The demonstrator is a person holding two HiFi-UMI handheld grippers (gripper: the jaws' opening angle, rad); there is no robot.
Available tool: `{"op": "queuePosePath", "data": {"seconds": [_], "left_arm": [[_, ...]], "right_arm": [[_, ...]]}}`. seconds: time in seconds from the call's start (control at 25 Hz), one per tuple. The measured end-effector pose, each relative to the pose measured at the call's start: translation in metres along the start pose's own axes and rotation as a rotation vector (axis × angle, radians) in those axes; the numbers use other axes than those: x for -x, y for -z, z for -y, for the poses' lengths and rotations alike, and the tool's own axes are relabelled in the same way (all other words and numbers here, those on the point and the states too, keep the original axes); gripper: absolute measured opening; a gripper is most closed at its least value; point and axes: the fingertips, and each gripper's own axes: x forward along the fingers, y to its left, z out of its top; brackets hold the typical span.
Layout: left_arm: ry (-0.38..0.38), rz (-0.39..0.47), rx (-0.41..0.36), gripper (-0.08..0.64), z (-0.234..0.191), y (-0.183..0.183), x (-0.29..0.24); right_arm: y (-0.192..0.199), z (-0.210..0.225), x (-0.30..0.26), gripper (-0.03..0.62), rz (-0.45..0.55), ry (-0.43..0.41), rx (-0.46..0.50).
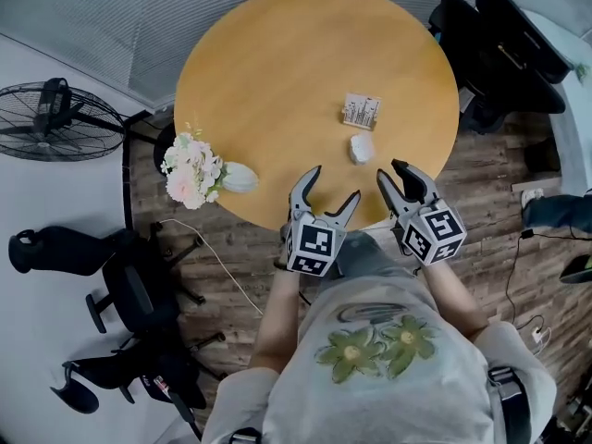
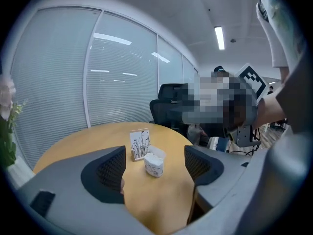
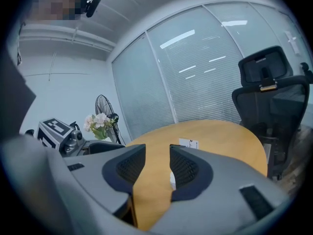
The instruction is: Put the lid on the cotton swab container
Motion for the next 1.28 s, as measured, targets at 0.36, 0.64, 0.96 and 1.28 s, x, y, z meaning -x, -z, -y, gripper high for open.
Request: {"op": "queuePosePath", "data": {"seconds": [0.36,0.64,0.96,1.28], "left_arm": [[0.103,-0.056,0.008,0.399,-0.012,0.02,-0.043],[0.168,-0.121,-0.057,0.399,-0.014,0.035,-0.073],[0.233,-0.192,-0.149,0.399,-0.014,0.049,-0.102],[0.283,-0.262,-0.21,0.431,-0.01,0.068,-0.13]], "right_arm": [[0.013,0.02,-0.033,0.156,-0.057,0.018,-0.033],[0.023,0.033,-0.052,0.147,-0.103,0.021,-0.064],[0.034,0.046,-0.072,0.147,-0.171,0.018,-0.087],[0.052,0.052,-0.086,0.147,-0.22,-0.011,-0.136]]}}
